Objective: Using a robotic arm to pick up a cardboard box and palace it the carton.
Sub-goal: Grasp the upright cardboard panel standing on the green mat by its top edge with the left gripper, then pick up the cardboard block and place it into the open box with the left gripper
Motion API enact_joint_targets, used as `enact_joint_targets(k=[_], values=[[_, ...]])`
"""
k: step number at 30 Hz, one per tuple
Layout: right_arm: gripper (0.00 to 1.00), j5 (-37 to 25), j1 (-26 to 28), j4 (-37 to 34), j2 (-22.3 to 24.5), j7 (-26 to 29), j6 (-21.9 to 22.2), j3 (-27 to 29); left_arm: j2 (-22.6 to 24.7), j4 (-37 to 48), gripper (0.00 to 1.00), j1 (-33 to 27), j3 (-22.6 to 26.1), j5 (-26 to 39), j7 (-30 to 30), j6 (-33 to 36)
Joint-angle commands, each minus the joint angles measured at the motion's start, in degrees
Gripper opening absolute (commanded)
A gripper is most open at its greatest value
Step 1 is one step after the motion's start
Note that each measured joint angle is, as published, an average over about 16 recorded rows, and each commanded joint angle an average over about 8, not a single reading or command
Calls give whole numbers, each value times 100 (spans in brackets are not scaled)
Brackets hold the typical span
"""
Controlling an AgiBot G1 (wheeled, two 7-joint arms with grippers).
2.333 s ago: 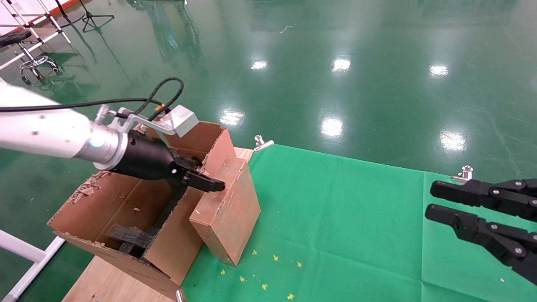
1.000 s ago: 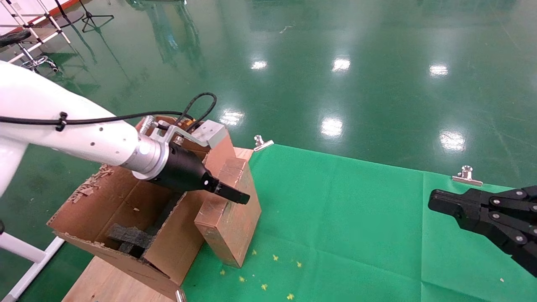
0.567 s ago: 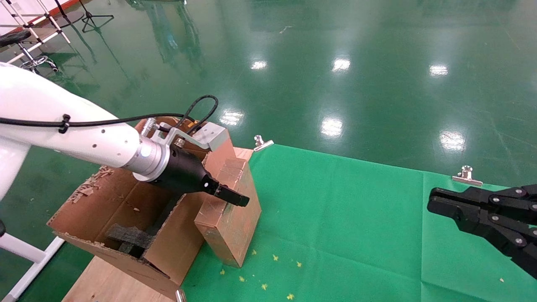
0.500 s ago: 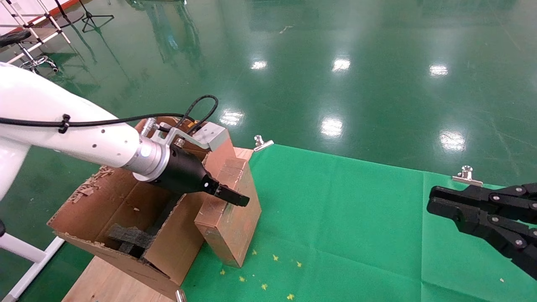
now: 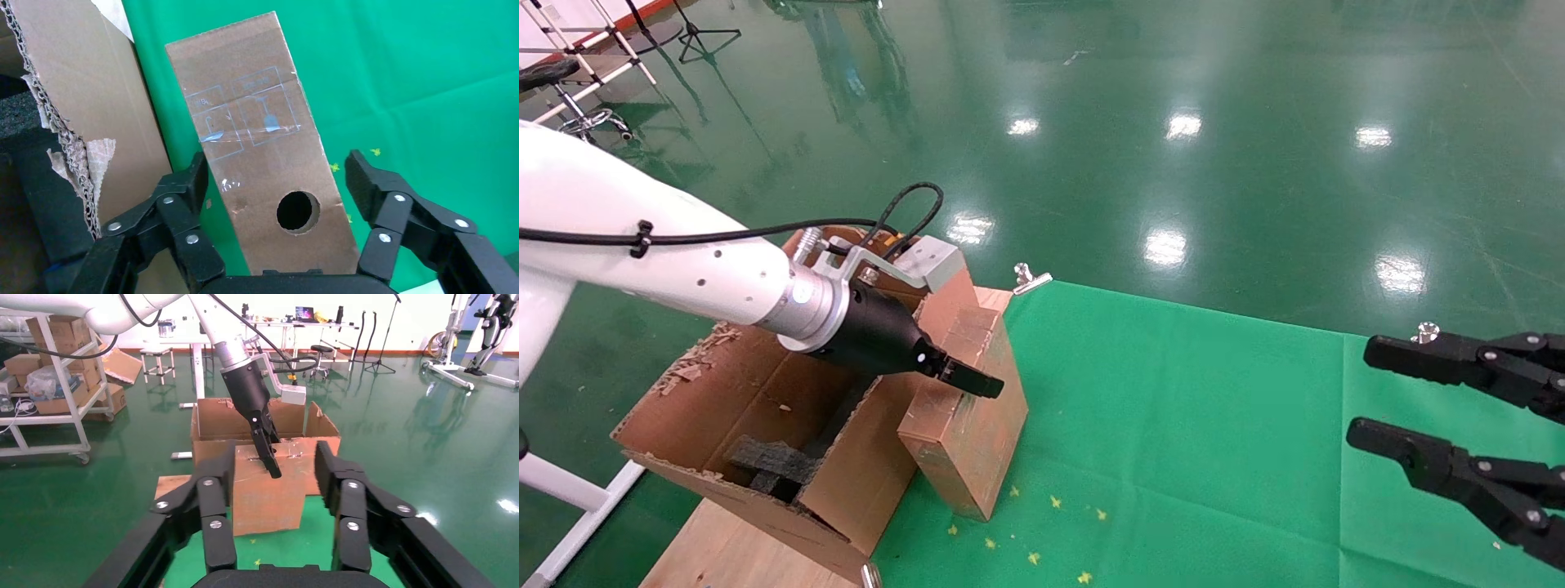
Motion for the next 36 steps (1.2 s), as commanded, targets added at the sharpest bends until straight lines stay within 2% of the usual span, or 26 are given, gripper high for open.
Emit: enact_joint_targets(k=[1,10,14,25,31,36], values=[[100,0,0,0,0,0,0,0,-1,0,0,-1,-2,-2,-1,-1],[100,0,0,0,0,0,0,0,-4,27,0,-32,-17,-8,27,-20],[100,0,0,0,0,0,0,0,-89,35,0,-204,-110,-79,227,-57],[100,0,0,0,0,0,0,0,-942,134,0,-1172,-992,-816,1358,-376],[100,0,0,0,0,0,0,0,-1385,432,0,-1642,-1060,-285,2068,-398],[100,0,0,0,0,0,0,0,-1583,1061,0,-1637,-963,74,2631,-530]])
